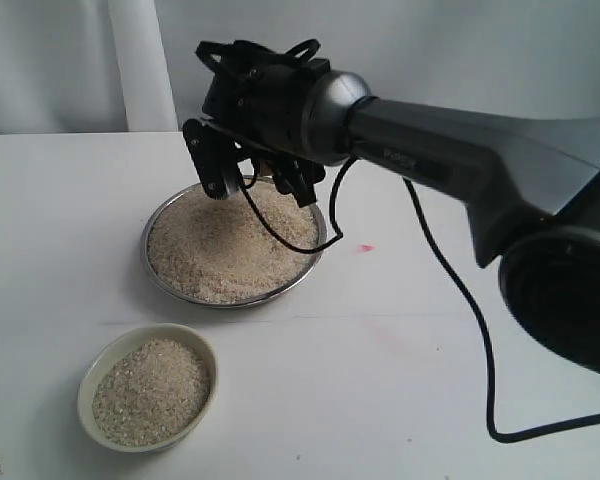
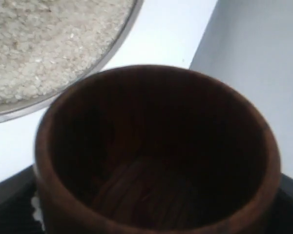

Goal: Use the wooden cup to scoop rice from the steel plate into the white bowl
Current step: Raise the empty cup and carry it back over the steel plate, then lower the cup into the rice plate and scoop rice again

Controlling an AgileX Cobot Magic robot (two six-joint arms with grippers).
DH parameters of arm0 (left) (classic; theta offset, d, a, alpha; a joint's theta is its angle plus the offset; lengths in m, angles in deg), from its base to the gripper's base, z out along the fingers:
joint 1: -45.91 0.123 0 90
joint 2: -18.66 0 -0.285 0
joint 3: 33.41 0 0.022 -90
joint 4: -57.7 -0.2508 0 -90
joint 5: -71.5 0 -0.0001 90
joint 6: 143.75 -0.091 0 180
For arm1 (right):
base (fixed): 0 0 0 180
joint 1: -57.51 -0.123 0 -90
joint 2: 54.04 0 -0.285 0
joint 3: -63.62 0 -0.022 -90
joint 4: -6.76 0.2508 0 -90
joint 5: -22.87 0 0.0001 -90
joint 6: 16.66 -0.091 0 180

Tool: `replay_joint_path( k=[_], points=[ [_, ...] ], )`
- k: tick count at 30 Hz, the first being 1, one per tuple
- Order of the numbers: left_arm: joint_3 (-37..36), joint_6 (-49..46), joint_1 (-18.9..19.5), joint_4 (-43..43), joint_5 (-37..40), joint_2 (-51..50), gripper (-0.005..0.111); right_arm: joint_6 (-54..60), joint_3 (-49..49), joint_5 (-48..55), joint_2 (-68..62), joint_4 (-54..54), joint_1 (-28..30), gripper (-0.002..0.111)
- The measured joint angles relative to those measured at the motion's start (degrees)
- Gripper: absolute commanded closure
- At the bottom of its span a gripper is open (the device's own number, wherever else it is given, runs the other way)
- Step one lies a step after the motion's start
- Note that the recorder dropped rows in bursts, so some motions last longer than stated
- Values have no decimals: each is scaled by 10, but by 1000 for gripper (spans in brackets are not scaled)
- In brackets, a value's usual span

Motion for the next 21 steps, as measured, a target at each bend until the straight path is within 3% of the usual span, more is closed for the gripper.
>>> replay_joint_path(
  k=[21],
  points=[
    [0,0,0,0,0,0,107,44,7,-8,-100,-99,0,108]
  ],
)
